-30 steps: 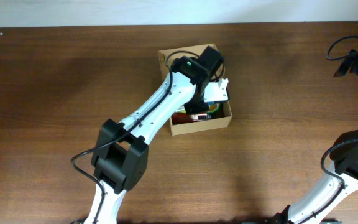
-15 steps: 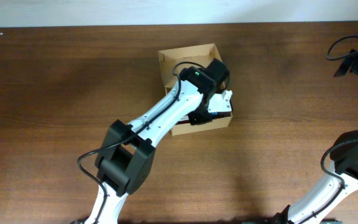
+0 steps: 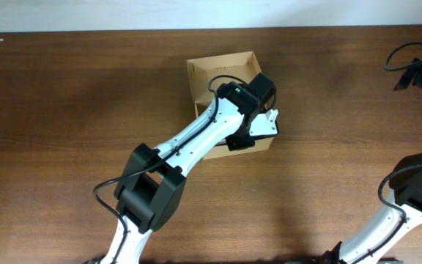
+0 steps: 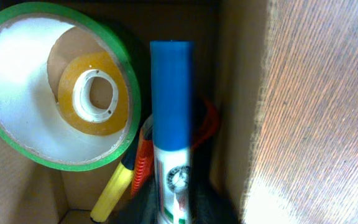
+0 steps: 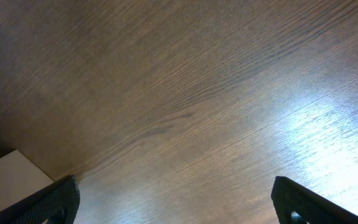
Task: Pack container
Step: 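Lower the marker into the box and open the left gripper, then raise the left gripper away from the box to the top left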
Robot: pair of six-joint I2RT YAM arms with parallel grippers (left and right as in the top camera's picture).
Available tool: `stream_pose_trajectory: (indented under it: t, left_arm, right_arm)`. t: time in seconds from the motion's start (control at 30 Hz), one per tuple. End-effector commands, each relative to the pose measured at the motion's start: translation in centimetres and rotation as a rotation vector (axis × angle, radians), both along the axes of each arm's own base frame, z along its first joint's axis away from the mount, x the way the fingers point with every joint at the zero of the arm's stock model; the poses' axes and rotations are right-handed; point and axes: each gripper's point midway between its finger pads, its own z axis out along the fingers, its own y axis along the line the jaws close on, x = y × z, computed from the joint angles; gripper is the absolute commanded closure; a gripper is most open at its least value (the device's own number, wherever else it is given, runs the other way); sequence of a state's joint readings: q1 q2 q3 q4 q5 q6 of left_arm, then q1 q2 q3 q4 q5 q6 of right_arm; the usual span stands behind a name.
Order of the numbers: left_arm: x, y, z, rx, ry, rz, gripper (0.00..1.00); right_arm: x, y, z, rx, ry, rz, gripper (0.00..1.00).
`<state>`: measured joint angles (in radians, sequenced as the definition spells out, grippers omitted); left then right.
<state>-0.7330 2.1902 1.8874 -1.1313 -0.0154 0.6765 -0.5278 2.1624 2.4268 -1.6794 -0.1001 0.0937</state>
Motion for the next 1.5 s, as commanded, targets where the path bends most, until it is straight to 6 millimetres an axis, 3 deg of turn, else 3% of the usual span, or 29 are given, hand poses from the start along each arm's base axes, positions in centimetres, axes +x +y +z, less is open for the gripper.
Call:
stream_pose_trajectory:
  t: [0.0, 0.03, 0.13, 0.43, 0.6, 0.8, 1.2, 1.33, 1.47]
  left_arm:
    - [-0.1, 0.1, -0.4, 0.004, 0.008, 0.024, 0.65]
    - [-0.1, 0.1, -0.4, 0.003, 0.008, 0.031, 0.59]
    - [-0.1, 0.1, -0.4, 0.003, 0.009, 0.034, 0.55]
    - [0.8, 1.0, -0.3, 0.051, -0.041, 0.051, 0.54]
    - [2.4, 1.4, 0.8, 0.074, -0.123, 0.113, 0.56]
    - [4.1, 1.4, 3.5, 0.050, -0.209, 0.169, 0.66]
    - [4.4, 1.4, 9.0, -0.047, -0.297, 0.244, 0.66]
    - [4.5, 1.5, 12.2, -0.108, -0.347, 0.283, 0.98]
    - [6.0, 3.3, 17.1, -0.149, -0.492, 0.440, 0.98]
  right_arm:
    - [-0.1, 0.5, 1.2, -0.006, -0.032, 0.014, 0.01]
    - [-0.1, 0.5, 1.2, -0.005, -0.032, 0.014, 0.00]
    - [-0.1, 0.5, 1.2, -0.006, -0.032, 0.014, 0.01]
    - [-0.1, 0.5, 1.2, -0.005, -0.032, 0.014, 0.01]
    - [-0.1, 0.5, 1.2, -0.005, -0.032, 0.014, 0.01]
    - [-0.1, 0.5, 1.2, -0.005, -0.032, 0.014, 0.01]
    - [-0.1, 0.5, 1.2, -0.006, -0.032, 0.014, 0.01]
    - [-0.1, 0.5, 1.2, -0.005, -0.032, 0.014, 0.00]
    - [-0.1, 0.5, 1.2, -0.006, -0.032, 0.014, 0.01]
